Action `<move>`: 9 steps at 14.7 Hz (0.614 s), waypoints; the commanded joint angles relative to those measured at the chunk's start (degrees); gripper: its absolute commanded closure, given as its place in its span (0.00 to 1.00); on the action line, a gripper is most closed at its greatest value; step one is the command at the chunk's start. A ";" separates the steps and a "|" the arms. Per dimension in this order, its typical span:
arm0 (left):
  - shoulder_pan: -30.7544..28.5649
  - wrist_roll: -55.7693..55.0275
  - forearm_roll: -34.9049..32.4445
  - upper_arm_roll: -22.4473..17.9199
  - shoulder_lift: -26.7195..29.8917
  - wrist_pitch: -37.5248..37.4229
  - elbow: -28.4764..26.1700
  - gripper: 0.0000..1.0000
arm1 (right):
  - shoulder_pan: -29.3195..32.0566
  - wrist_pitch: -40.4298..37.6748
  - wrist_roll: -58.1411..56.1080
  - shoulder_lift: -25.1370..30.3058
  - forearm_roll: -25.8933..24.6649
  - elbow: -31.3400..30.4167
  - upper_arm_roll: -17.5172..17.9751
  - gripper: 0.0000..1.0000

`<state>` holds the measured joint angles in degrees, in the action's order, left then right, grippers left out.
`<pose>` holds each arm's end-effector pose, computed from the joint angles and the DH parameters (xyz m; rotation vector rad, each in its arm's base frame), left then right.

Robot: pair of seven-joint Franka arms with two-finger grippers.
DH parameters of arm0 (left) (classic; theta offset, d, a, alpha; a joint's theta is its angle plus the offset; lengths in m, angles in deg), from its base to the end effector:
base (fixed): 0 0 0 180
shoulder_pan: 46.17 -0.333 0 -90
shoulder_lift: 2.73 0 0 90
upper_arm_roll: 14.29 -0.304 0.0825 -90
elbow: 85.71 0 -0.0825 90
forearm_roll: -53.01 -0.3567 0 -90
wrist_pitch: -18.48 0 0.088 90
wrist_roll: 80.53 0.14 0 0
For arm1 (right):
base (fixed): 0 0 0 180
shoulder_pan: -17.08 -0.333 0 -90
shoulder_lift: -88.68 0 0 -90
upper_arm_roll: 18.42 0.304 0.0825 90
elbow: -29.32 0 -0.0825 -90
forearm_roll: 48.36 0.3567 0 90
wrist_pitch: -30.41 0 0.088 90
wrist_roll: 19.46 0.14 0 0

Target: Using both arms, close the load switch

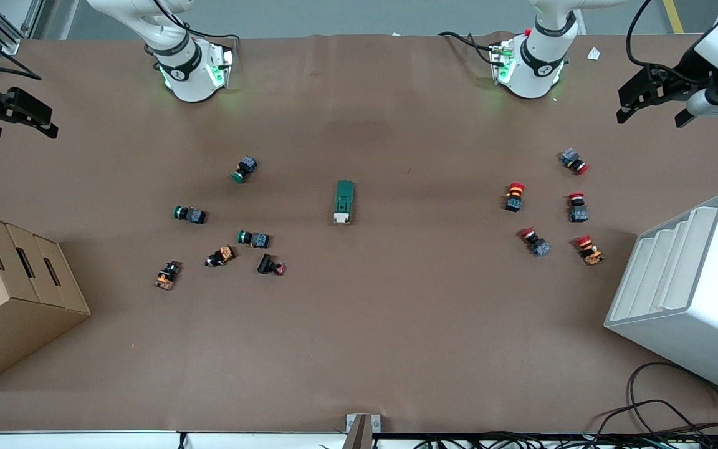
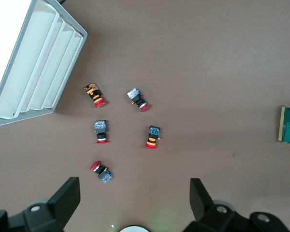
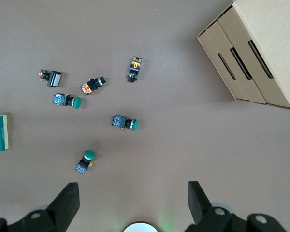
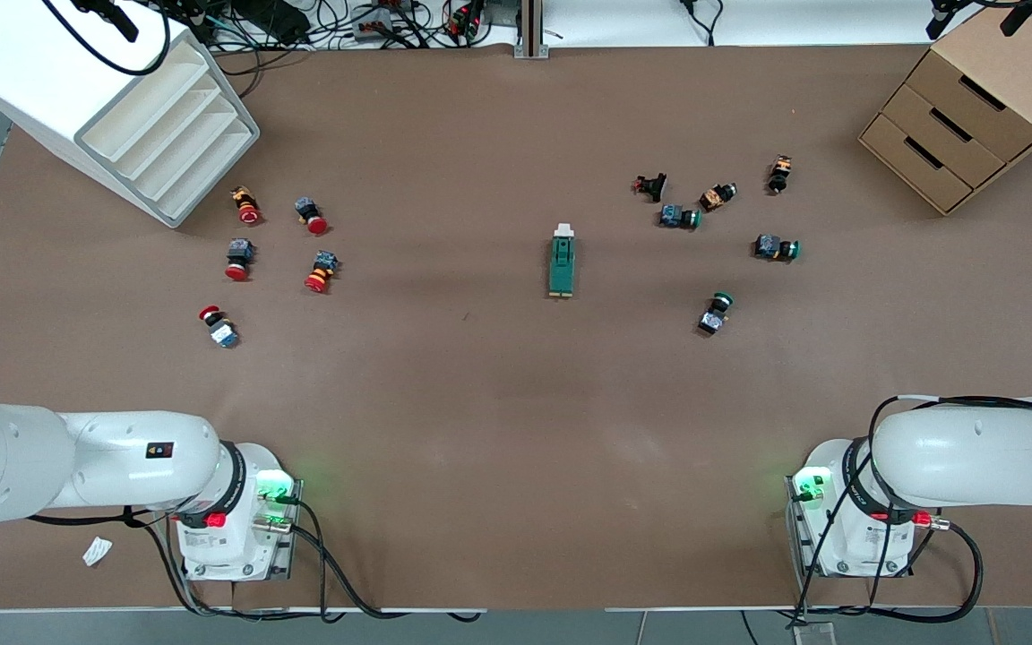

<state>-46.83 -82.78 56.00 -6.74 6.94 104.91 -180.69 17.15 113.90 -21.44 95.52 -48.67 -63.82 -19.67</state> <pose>0.4652 -0.0693 0.6190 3.1075 -0.1291 0.0243 0.4772 -0.0124 0.6058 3.1392 0.0177 -0.0771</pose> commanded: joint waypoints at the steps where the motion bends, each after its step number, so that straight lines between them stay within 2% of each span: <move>1: -0.03 -0.22 -1.23 2.29 0.53 0.75 -0.29 0.00 | -0.15 1.33 -0.83 1.07 0.31 -1.43 -0.16 0.00; 4: -0.04 -0.04 -1.32 2.39 -0.26 1.02 0.14 0.00 | 0.20 2.21 -0.22 1.07 2.94 -1.52 -0.33 0.00; 9: -0.21 0.22 -4.48 2.56 -2.19 0.93 1.64 0.00 | -0.24 2.30 -1.09 0.98 2.33 -1.52 -0.16 0.00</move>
<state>-46.88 -82.81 53.17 -4.47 6.04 105.77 -180.60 17.15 115.60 -21.54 95.52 -46.62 -64.09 -19.76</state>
